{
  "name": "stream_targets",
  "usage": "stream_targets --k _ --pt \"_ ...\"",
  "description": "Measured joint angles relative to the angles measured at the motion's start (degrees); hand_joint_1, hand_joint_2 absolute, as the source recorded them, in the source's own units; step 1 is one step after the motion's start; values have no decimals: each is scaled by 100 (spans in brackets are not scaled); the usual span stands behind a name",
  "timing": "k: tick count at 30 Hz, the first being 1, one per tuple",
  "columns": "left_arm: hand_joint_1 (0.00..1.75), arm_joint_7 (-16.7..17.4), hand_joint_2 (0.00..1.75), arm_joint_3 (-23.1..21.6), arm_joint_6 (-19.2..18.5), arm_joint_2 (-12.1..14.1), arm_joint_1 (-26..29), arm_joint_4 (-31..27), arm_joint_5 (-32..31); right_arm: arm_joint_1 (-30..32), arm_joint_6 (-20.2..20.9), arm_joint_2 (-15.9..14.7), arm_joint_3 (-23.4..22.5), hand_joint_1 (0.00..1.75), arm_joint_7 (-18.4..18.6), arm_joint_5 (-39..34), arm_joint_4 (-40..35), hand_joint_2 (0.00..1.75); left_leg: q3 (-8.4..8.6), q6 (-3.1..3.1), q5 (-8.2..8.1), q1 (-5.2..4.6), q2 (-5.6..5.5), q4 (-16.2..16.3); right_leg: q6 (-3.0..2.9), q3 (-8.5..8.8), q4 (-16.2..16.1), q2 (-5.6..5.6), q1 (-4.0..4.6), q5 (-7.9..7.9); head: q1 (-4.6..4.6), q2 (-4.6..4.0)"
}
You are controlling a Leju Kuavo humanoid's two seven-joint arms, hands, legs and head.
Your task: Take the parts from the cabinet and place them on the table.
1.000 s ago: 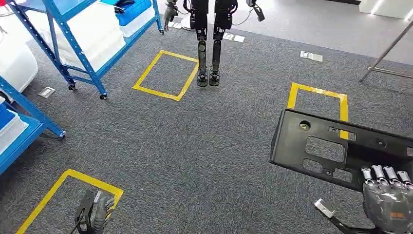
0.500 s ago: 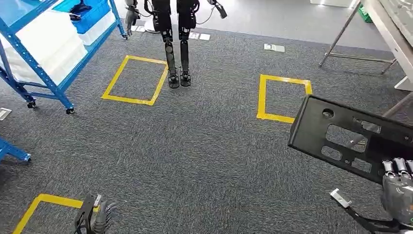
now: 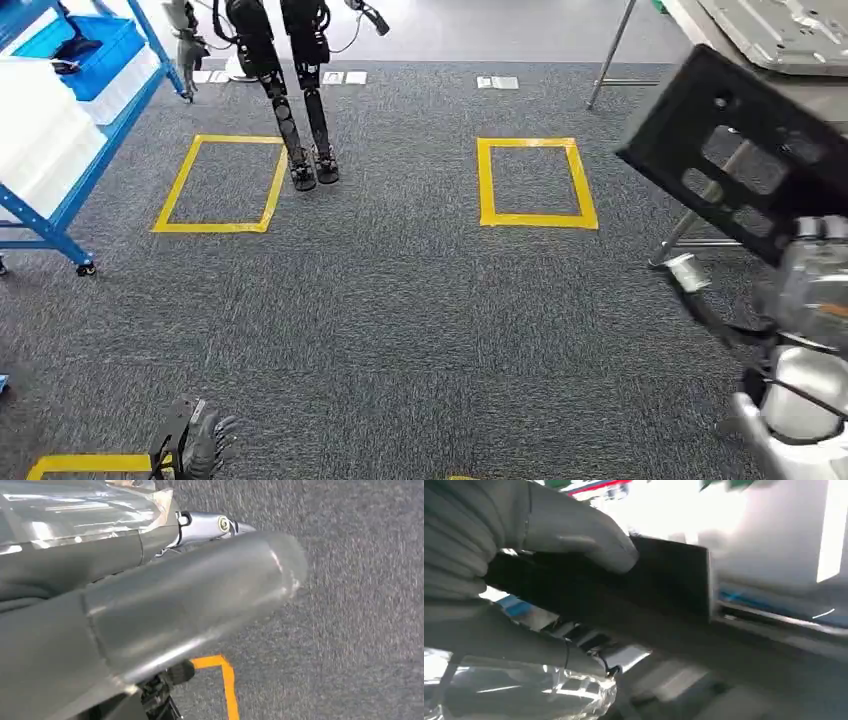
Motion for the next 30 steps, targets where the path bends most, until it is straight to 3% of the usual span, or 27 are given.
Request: stream_targets --k 1,2,3,5,6,7,8,9,10,11,12,14,15,16,17,18,19,21,22,23,25,26,30 --pt "0 0 0 0 -7 -9 -4 -13 -4 -21 42 -80 301 175 -41 -11 26 175 -24 -39 -49 44 -105 51 -42 34 -12 33 -94 20 -7 0" --pt "0 -4 0 6 -7 -13 3 -20 -15 -80 57 -138 548 175 -65 -7 45 175 -116 -48 -221 53 -378 267 -67 24 -7 71 -80 24 -20 0" --pt "0 -4 0 17 -7 -11 15 -20 -15 -160 74 -163 753 175 -74 2 59 175 -296 -52 -447 55 -543 650 -143 17 -6 111 -74 30 -28 0" --pt "0 -7 0 55 4 -11 72 -18 -15 -278 142 -204 1087 175 -78 2 74 175 -777 -57 -825 48 -676 1606 -158 15 -5 245 -32 25 -39 0" --pt "0 -9 0 68 13 -13 93 -18 -15 -277 146 -221 1217 175 -85 2 85 175 -946 -47 -840 48 -688 1858 -160 19 -4 309 -6 24 -37 0" --pt "0 -9 0 72 13 -13 107 -18 -15 -279 146 -228 1288 175 -85 4 92 175 -980 -21 -723 43 -699 1819 -161 22 -1 375 13 23 -35 0" --pt "0 -9 0 74 13 -13 111 -18 -15 -291 146 -233 1360 175 -85 4 94 175 -900 15 -492 35 -712 1553 -161 27 0 447 27 23 -42 0" --pt "0 -11 0 76 13 -11 107 -18 -15 -311 146 -243 1416 175 -85 2 94 175 -694 61 -162 29 -765 1045 -160 40 0 527 36 23 -35 0" --pt "0 -18 0 79 13 -6 104 -20 -15 -330 149 -250 1458 175 -81 -9 98 175 -478 105 122 18 -915 533 -159 52 0 591 36 22 -39 0" --pt "0 -22 0 85 13 0 104 -20 -15 -346 149 -259 1489 175 -76 -4 102 175 -346 160 220 24 -1252 202 -158 29 -4 648 13 22 -31 0" --pt "0 -24 0 96 11 9 118 -20 -15 -395 151 -265 1533 175 -74 -2 107 175 -300 166 198 53 -1316 83 -151 -11 18 721 77 26 -17 0" --pt "0 -33 0 101 13 13 114 -20 -13 -396 151 -276 1602 175 -72 -4 111 175 -292 161 173 -14 -1173 74 -99 -60 -1 868 -20 57 -48 0" --pt "0 -33 0 103 13 13 92 -22 -13 -391 151 -304 1642 175 -72 -4 113 175 -273 169 184 -23 -1098 41 -63 -77 -20 947 -20 79 -52 0" --pt "0 -33 0 103 15 11 80 -33 -9 -391 151 -344 1657 175 -72 -2 113 175 -213 200 236 27 -1008 -65 -47 -113 -8 929 39 71 -39 0" --pt "0 -37 0 103 11 2 69 -35 -7 -395 151 -362 1668 175 -72 -2 113 175 -164 207 265 17 -944 -134 -54 -196 150 579 9 -11 -44 0" --pt "0 -37 0 105 13 2 73 -35 -7 -449 151 -379 1686 175 -72 -2 118 175 -154 218 264 15 -862 -149 -67 -367 491 345 22 -183 -11 0" --pt "0 -37 0 107 13 2 88 -35 -7 -475 151 -375 1699 175 -70 -2 118 175 -148 217 262 13 -778 -148 -65 -593 925 261 17 -354 -2 0" --pt "0 -37 0 109 13 0 98 -35 -7 -462 151 -368 1743 175 -70 -4 127 175 -157 222 249 11 -606 -142 -8 -1011 1702 214 -33 -577 -4 0" --pt "0 -37 0 109 13 -2 100 -35 -7 -439 151 -368 1766 175 -72 -4 137 175 -154 209 240 16 -530 -142 54 -1049 1751 195 -74 -546 -4 0" --pt "0 -37 0 109 13 -9 99 -35 -4 -429 151 -370 1773 175 -72 -4 144 175 -152 191 228 23 -466 -140 132 -942 1519 174 -117 -424 -2 0" --pt "0 -37 0 109 13 -20 99 -35 7 -424 151 -383 1773 175 -72 -4 148 175 -131 136 192 43 -334 -124 305 -397 480 6 -210 -30 -7 0" --pt "0 -37 0 109 13 -20 98 -35 9 -423 151 -386 1773 175 -70 -4 148 175 -128 125 185 45 -323 -117 322 -321 342 -42 -220 11 -5 0" --pt "0 -37 0 109 13 -20 98 -35 11 -423 151 -386 1773 175 -72 -4 148 175 -126 119 181 45 -318 -113 330 -284 277 -70 -223 31 -4 0"
